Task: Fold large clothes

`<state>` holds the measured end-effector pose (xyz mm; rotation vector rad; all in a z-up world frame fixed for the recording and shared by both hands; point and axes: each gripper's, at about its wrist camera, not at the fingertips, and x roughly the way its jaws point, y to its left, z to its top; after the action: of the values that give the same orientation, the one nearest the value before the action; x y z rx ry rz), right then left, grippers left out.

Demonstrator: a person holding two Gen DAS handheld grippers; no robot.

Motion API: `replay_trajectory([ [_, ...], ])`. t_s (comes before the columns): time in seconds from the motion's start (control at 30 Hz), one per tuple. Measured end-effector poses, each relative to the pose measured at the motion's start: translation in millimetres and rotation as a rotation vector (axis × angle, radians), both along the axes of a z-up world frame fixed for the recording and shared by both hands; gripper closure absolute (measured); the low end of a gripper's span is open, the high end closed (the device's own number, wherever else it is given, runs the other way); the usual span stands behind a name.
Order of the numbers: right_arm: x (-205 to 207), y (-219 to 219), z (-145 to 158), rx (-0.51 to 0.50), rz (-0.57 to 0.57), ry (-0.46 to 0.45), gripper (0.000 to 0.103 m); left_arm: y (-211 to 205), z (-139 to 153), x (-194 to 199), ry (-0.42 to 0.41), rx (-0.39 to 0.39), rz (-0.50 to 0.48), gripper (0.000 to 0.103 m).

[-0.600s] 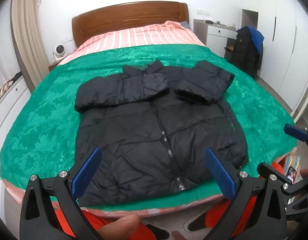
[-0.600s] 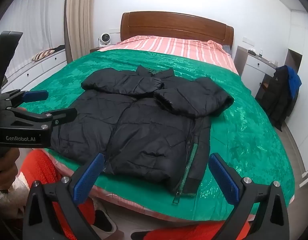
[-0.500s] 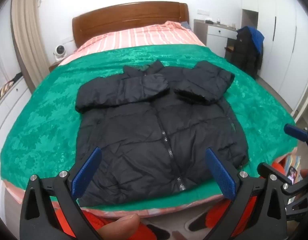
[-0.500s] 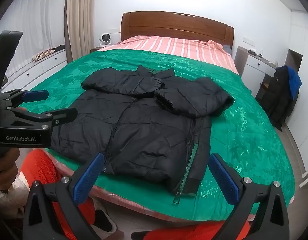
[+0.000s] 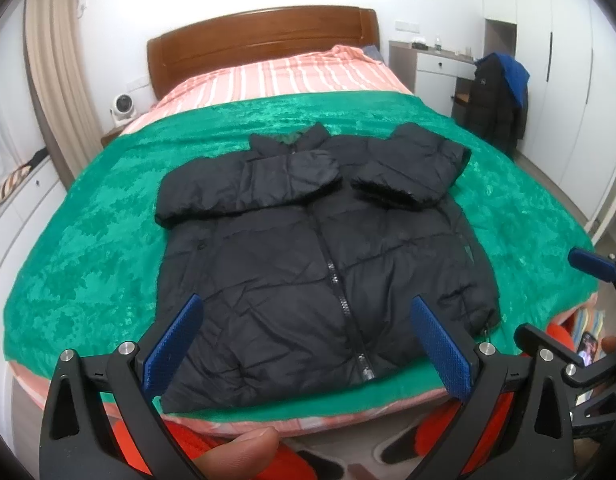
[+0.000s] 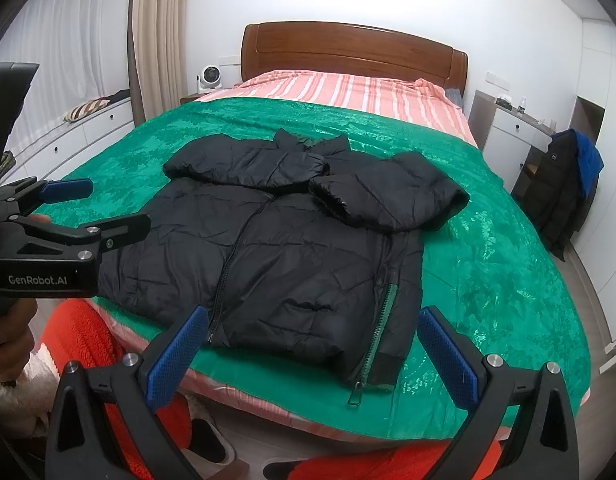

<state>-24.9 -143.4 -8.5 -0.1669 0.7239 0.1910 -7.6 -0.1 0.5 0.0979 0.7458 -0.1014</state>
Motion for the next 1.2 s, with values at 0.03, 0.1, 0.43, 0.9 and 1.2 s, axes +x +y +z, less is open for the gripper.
replay_trajectory([
  [0.03, -0.1, 0.1, 0.6, -0.003, 0.0, 0.004, 0.0, 0.1, -1.1, 0.2, 0.003, -0.001, 0.0, 0.0],
  [0.1, -0.6, 1.2, 0.8, -0.005, 0.0, 0.005, 0.0, 0.2, -1.9, -0.1, 0.008, -0.001, 0.0, 0.0],
  [0.43, -3.2, 1.5, -1.8, 0.0, -0.002, 0.0, 0.0, 1.9, -3.0, -1.7, 0.014, 0.0, 0.007, 0.0],
  [0.9, -4.9, -1.3, -3.4, 0.001, -0.008, -0.005, 0.0, 0.0, -5.0, -3.1, 0.023, 0.0, 0.0, 0.0],
  [1.2, -3.9, -2.3, -3.9, 0.006, -0.008, -0.002, 0.0, -0.5, -4.9, -2.1, 0.032, 0.0, -0.002, 0.0],
])
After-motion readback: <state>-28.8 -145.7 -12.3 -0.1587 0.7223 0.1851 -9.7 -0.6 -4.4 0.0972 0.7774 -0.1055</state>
